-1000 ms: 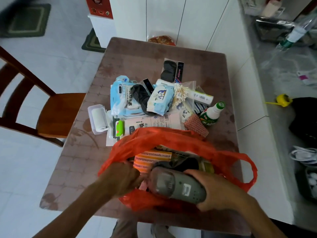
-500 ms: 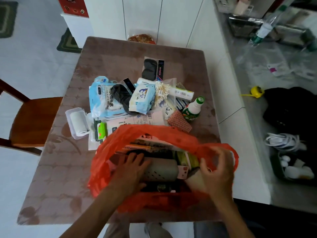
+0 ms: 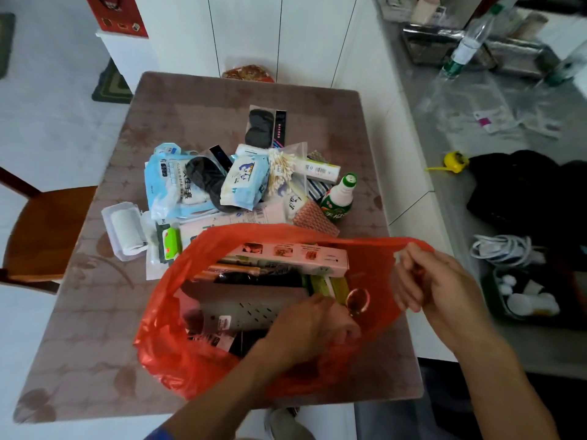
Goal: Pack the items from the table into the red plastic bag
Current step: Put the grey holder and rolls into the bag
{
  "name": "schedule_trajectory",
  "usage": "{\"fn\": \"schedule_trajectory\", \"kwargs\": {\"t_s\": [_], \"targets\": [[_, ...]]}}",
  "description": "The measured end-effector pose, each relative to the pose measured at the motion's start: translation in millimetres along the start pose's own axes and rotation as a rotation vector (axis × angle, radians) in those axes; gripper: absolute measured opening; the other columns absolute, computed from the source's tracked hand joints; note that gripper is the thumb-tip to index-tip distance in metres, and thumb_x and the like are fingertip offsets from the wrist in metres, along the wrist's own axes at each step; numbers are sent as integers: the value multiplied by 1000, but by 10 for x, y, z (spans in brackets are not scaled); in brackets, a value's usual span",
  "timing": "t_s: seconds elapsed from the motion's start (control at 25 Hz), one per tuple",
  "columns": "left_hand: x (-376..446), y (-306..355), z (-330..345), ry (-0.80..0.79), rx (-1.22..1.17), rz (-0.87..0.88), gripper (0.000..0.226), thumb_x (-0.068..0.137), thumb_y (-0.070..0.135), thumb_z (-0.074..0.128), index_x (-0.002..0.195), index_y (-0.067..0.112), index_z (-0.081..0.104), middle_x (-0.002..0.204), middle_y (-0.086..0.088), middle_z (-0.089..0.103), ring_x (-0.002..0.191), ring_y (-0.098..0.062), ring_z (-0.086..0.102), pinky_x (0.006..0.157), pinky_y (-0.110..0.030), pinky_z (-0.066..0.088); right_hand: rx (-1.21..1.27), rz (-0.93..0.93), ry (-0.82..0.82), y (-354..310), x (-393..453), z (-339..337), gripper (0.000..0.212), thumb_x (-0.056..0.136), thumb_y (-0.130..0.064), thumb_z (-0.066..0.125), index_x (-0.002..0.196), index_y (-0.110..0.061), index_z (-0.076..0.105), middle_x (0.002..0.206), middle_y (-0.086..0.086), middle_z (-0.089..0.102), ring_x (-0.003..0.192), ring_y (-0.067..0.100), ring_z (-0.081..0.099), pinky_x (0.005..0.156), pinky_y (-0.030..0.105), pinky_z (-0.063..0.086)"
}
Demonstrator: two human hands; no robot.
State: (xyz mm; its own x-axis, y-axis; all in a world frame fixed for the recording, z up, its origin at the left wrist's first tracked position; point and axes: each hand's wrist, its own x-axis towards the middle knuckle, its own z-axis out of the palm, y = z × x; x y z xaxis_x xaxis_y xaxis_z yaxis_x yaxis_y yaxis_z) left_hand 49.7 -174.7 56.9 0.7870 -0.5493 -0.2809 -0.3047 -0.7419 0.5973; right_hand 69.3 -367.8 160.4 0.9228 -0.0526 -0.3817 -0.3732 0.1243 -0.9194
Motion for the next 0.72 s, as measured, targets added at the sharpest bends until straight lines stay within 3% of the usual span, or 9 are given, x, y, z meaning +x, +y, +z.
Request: {"fn": "schedule_trajectory", "kwargs": {"t_s": [0.08, 0.16, 0.28, 0.4, 0.48, 0.6, 0.72], "targets": [[211, 161, 170, -69, -175, -183, 28, 90, 31, 58, 116, 19, 57, 120, -5, 60, 105, -26, 61, 88, -42, 52, 21, -55, -70, -236, -112, 170, 32, 99, -21, 42, 71, -8, 49, 48, 9, 36, 37, 17, 25, 42, 31, 21], [332, 91, 367, -16, -232, -312, 44, 85, 37, 65, 123, 22, 50, 123, -4, 58, 105, -27, 62, 87, -41, 52, 1, -72, -105, -337, -161, 274, 30, 98, -21, 42, 73, -8, 52, 50, 10, 41, 38, 17, 25, 42, 29, 19], [335, -27, 719, 28, 34, -347, 52, 89, 44, 59, 132, 21, 40, 126, -7, 51, 103, -29, 61, 79, -41, 51, 12, -66, -133, -371, -184, 377, 31, 96, -23, 43, 70, -12, 55, 51, 10, 46, 39, 17, 29, 42, 29, 19], [290, 4, 1013, 4, 315, -260, 62, 77, 55, 69, 123, 18, 51, 113, -10, 55, 88, -25, 60, 53, -35, 52, -19, -53, -128, -317, -155, 446, 32, 96, -24, 44, 68, -14, 57, 53, 11, 49, 40, 18, 32, 41, 27, 19], [355, -13, 1031, 55, 355, -208, 56, 80, 55, 65, 119, 16, 52, 111, -12, 56, 94, -28, 57, 61, -38, 51, -46, -37, -137, -275, -138, 486, 31, 96, -24, 45, 70, -14, 57, 55, 11, 50, 42, 19, 33, 40, 25, 21], [425, -35, 774, 58, 172, -204, 60, 80, 52, 65, 128, 21, 45, 122, -12, 47, 111, -31, 46, 86, -42, 45, -68, -20, -152, -271, -142, 514, 30, 95, -25, 45, 69, -15, 57, 55, 12, 51, 43, 19, 34, 40, 23, 21], [254, 48, 307, 134, -87, -184, 77, 69, 62, 69, 133, 32, 38, 124, -7, 39, 113, -29, 41, 88, -40, 45, -193, -69, -81, -421, -223, 521, 36, 98, -23, 45, 65, -21, 61, 54, 11, 55, 42, 18, 36, 38, 17, 25]]}}
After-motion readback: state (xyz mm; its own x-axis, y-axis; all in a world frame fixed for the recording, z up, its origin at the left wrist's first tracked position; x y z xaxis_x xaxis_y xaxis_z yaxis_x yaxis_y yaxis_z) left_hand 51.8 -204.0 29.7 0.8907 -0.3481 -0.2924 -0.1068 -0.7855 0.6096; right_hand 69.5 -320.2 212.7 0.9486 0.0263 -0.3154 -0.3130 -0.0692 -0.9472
